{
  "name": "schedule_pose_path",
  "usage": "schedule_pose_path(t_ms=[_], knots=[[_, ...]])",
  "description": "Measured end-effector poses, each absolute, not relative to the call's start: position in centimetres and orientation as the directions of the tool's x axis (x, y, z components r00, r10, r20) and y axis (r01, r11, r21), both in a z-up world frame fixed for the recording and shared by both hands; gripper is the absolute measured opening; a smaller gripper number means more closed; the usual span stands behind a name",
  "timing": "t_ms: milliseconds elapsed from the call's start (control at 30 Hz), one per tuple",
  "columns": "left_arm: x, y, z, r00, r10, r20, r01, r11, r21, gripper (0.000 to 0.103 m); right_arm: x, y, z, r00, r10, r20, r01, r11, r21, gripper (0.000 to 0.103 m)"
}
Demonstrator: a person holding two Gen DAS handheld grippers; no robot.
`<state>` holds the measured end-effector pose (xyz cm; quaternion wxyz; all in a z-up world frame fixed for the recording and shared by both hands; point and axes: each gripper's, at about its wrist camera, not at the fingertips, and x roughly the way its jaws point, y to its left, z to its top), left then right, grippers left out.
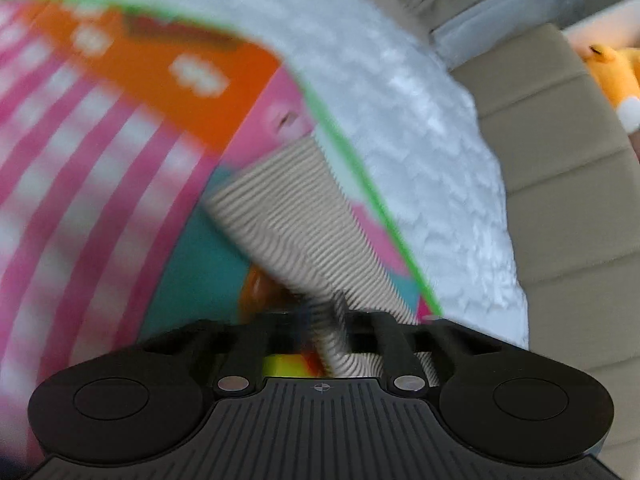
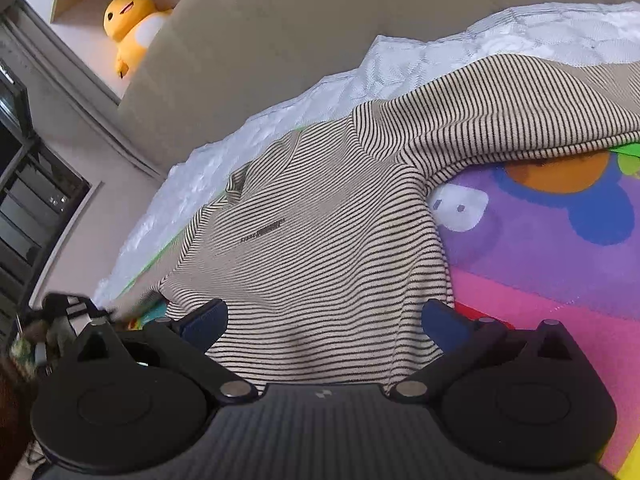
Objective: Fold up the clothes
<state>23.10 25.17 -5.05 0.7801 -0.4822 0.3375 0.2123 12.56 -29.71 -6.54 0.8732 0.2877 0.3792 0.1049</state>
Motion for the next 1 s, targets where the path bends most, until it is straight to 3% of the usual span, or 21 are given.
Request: schedule_pose_path(t_ms=[200,400,500,700,800,867,1000], knots=[[25.5,21.6,2.8,0.81,-0.041,-0.585,-0.414,0.666,-0.62,0.008,12.6,-29.9,-6.6,0.693,0.406,-0.595,0.039,0.804,0.594,0.103],[25.4,11.9,9.2,0.866,-0.259,-0.427,-0.056,0.8,-0.597,0.008,12.5,-30.2,-6.5,0.698,0.413,-0.585,0.05,0.787,0.616,0.103],[24.7,6.8,9.1,0.83,-0.373,-0.414,0.055,0.794,-0.606,0.008,12.5,-30.6,-6.5,0.701,0.42,-0.576,0.061,0.769,0.636,0.103],[24.8,-1.2,4.2,0.713,-0.509,-0.483,0.125,0.769,-0.627,0.01,12.5,-31.1,-6.7,0.703,0.433,-0.564,0.075,0.743,0.665,0.103],[25.1,-3.8,1.9,0.66,-0.541,-0.521,0.14,0.77,-0.622,0.019,12.6,-31.0,-6.7,0.701,0.431,-0.568,0.069,0.752,0.655,0.103],[25.1,-4.9,1.3,0.639,-0.549,-0.539,0.148,0.776,-0.614,0.038,12.6,-31.2,-6.8,0.702,0.439,-0.561,0.075,0.738,0.671,0.103],[23.7,-3.4,1.6,0.658,-0.517,-0.548,0.152,0.804,-0.575,0.054,12.6,-32.0,-7.2,0.706,0.458,-0.54,0.095,0.694,0.714,0.103]])
